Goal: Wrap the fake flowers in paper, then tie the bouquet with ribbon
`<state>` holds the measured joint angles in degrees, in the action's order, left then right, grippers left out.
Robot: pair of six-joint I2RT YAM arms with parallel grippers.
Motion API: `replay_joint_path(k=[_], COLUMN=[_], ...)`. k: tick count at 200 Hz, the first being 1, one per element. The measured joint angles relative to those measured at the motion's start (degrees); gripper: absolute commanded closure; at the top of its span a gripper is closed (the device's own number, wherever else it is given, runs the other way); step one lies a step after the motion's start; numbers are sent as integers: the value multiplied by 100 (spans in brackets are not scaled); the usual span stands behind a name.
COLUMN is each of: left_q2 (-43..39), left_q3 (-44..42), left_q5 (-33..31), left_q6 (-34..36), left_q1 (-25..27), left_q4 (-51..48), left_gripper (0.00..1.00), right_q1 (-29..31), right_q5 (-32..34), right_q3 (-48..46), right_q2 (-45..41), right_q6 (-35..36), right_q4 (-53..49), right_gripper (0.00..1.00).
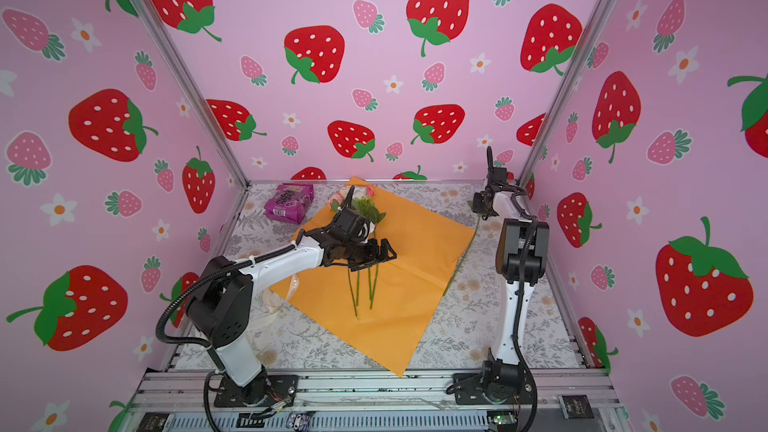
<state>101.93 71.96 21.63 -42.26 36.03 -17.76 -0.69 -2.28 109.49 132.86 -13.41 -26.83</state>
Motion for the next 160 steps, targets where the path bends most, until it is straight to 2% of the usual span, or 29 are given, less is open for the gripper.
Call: replay_joint_path(k=[56,85,104,140,160], left_q2=[-107,-157,-184,-385,-621], left_q3=[-46,-61,-70,-153,-232], left_q5=[0,0,0,-17,-170], left_q6=[17,24,28,48,55], left_q1=[-11,-15,-15,-20,-20], left_q4=[-2,0,-4,-9,-17], left_gripper=[0,0,0,0,1], right_q1=[52,70,76,79,98], right_q5=[55,157,254,824,1241], right_q3=[107,103,103,94,-310], right_q2=[240,315,315,188,-437], right_q6=[-164,-138,-31,413,763], right_q4=[-361,-431,-457,-479,-260], right_gripper=[67,85,91,100,100])
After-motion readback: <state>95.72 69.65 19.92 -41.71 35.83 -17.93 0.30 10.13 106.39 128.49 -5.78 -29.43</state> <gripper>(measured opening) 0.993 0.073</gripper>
